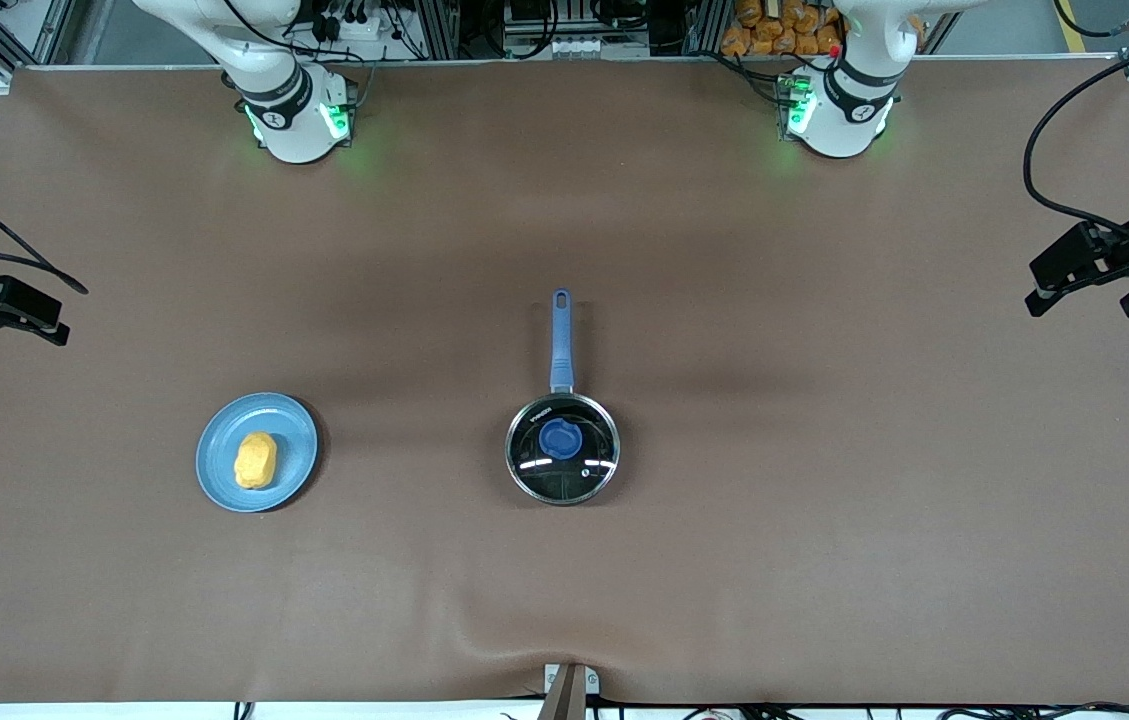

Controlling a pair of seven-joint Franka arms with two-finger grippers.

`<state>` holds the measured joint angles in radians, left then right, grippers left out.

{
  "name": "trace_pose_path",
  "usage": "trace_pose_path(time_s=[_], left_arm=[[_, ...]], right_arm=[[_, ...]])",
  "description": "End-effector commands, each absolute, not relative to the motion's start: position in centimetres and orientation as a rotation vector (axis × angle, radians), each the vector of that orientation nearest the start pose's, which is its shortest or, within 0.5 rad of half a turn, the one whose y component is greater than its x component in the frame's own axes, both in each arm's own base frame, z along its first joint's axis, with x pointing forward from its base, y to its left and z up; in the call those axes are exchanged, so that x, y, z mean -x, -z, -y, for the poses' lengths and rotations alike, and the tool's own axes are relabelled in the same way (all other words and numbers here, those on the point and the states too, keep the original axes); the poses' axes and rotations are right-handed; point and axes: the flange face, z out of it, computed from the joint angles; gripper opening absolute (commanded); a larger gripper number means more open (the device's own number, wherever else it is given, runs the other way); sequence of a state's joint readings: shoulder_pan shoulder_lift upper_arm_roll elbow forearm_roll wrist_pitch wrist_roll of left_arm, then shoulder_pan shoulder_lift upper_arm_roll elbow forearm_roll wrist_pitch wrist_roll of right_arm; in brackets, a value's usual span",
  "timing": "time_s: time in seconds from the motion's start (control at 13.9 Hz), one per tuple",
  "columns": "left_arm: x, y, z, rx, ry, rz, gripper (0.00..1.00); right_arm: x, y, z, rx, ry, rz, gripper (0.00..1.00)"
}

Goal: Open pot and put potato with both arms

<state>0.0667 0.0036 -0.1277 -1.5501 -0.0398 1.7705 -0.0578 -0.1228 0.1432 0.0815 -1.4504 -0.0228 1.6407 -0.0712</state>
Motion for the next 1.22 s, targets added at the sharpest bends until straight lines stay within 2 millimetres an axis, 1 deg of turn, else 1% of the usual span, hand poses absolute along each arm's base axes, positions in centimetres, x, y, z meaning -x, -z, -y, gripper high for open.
trace_pose_path(time_s=[0.0,0.22,0.36,0.43,0.57,0.65,0.72,0.79,0.86,0.93,1.01,1.08,1.15], left_arm=[[-57.2,-66.1,4.0,3.153,0.333,0.004,1.00],[-57.3,-66.0,4.0,3.156,0.330,0.011,1.00],[-57.6,-65.6,3.5,3.163,0.320,0.068,1.00],[-57.6,-65.6,3.7,3.166,0.320,0.071,1.00],[-57.7,-65.5,3.5,3.164,0.318,0.075,1.00],[-57.7,-65.4,3.5,3.166,0.315,0.078,1.00],[-57.7,-65.4,3.3,3.168,0.313,0.079,1.00],[-57.7,-65.4,3.3,3.168,0.313,0.076,1.00],[-57.7,-65.4,3.2,3.168,0.315,0.081,1.00],[-57.7,-65.3,3.1,3.168,0.311,0.081,1.00],[-57.7,-65.1,3.1,3.168,0.303,0.071,1.00],[-57.7,-65.0,3.2,3.168,0.299,0.062,1.00],[-57.7,-64.7,3.1,3.167,0.292,0.054,1.00]], right_arm=[[-60.0,-60.5,2.1,3.154,0.070,0.058,1.00],[-59.9,-60.7,2.0,3.155,0.070,0.058,1.00],[-59.8,-60.8,2.3,3.155,0.072,0.053,1.00],[-59.9,-60.8,2.3,3.155,0.072,0.054,1.00],[-59.9,-60.8,2.2,3.155,0.075,0.056,1.00],[-59.7,-61.4,2.2,3.157,0.091,0.073,1.00],[-59.4,-62.7,2.6,3.158,0.124,0.159,1.00],[-59.0,-63.6,3.0,3.155,0.143,0.210,1.00],[-58.7,-63.7,3.0,3.143,0.140,0.200,1.00],[-58.7,-63.6,2.9,3.094,0.139,0.177,1.00],[-59.1,-63.0,3.4,3.074,0.138,0.111,1.00],[-59.6,-62.2,3.6,3.065,0.129,0.064,1.00],[-60.4,-61.0,3.3,3.055,0.120,0.062,1.00]])
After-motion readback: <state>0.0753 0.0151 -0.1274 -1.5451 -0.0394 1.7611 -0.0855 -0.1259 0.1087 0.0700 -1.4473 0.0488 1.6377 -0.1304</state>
